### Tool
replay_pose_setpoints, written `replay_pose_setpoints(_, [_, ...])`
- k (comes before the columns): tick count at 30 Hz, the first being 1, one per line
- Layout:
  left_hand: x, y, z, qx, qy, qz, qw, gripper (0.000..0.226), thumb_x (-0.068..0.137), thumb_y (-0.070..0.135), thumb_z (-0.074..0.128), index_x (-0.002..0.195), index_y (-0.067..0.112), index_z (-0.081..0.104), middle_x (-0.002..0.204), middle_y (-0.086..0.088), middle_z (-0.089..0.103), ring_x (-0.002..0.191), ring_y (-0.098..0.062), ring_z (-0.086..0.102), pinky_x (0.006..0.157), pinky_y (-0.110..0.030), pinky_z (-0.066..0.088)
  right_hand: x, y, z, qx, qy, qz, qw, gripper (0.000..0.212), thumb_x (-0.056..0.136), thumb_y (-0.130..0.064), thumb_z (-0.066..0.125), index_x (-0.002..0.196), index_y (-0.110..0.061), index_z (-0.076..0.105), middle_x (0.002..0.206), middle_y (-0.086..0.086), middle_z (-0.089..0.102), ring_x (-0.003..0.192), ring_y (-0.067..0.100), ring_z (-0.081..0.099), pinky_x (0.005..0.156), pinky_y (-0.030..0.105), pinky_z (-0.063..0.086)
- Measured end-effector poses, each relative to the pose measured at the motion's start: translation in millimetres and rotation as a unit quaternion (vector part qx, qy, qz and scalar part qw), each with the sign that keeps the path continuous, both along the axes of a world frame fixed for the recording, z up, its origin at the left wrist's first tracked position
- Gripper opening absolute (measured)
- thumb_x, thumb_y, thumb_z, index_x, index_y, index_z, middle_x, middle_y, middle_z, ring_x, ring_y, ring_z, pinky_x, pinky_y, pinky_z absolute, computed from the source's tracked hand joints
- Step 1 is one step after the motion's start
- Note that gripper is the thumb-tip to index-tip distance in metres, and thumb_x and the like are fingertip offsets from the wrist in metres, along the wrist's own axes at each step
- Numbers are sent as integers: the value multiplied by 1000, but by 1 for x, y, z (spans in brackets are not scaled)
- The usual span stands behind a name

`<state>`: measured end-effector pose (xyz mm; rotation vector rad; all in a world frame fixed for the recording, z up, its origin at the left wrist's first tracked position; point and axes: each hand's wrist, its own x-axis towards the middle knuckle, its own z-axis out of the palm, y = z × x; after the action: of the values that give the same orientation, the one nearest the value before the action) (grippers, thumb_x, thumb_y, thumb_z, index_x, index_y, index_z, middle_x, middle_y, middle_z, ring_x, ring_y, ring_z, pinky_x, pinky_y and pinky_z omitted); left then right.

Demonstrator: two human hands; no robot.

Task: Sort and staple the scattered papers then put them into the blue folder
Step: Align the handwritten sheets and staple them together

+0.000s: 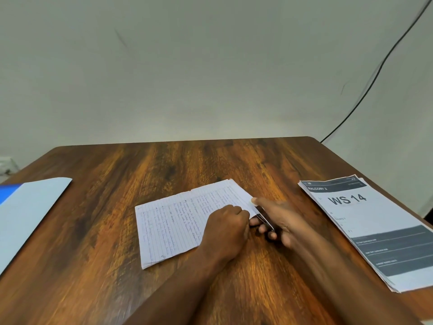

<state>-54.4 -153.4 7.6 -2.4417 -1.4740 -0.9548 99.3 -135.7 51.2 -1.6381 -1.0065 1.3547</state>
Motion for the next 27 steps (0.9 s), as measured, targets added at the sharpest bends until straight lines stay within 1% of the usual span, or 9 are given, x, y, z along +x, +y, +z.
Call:
replay_pose_setpoints(3, [0,2,-1,-3,-4,8,1000,18,90,20,76,75,16,67,70,-1,66,62,-15,58,54,-31,45,12,0,2,7,-92,25,995,49,93,-48,72,95,1,77,70,11,75,44,17,59,40,19,34])
replay_pose_setpoints(5, [0,2,-2,-11,-15,9,1000,14,95,23,72,84,15,72,77,-3,71,68,-16,62,60,-30,47,25,1,1,46,-216,8,975,51,90,-58,71,83,-7,77,64,6,74,48,17,63,44,24,43])
replay_pose_setpoints(9, [0,1,-1,-16,-17,8,1000,13,96,24,72,87,14,74,80,-3,73,69,-16,65,63,-26,40,45,3,-7,104,-502,-28,858,53,86,-73,63,80,-21,68,72,-3,69,69,18,67,60,33,54])
replay_pose_setpoints(12, [1,1,-1,-9,-14,12,1000,12,94,23,74,86,14,74,79,-3,73,68,-16,65,62,-26,39,45,5,-15,124,-545,-35,829,49,85,-73,65,83,-24,65,77,-7,65,71,14,63,54,27,44])
replay_pose_setpoints(17, [1,0,-2,-13,-18,17,1000,11,93,22,75,86,14,74,80,-3,73,68,-16,66,63,-24,40,39,2,-17,136,-583,-48,800,55,82,-75,65,103,-25,63,102,1,69,92,24,67,65,33,52])
replay_pose_setpoints(20, [3,0,3,-5,-27,30,999,13,91,19,78,81,14,72,76,-2,71,65,-16,64,62,-24,37,36,-10,-10,209,-546,-60,809,60,80,-78,64,115,-29,61,104,-5,71,92,18,69,73,36,60])
replay_pose_setpoints(22, [10,1,12,5,-46,34,998,17,89,17,79,75,14,70,71,-2,68,62,-15,62,59,-25,36,32,-18,-4,195,-484,-33,853,60,77,-86,58,93,-30,70,82,-11,71,74,10,68,68,34,59])
replay_pose_setpoints(25, [33,-3,30,14,-105,32,994,6,86,18,80,83,15,76,78,0,73,67,-16,66,58,-26,44,25,-23,2,161,-231,24,959,54,89,-69,62,76,-17,74,69,1,74,62,22,70,52,39,56])
replay_pose_setpoints(27, [49,-6,44,-10,-165,27,986,2,86,18,78,86,17,79,83,2,75,71,-15,67,63,-32,53,26,-26,8,170,-62,16,983,49,94,-57,64,70,-14,69,66,10,69,57,29,62,42,32,43])
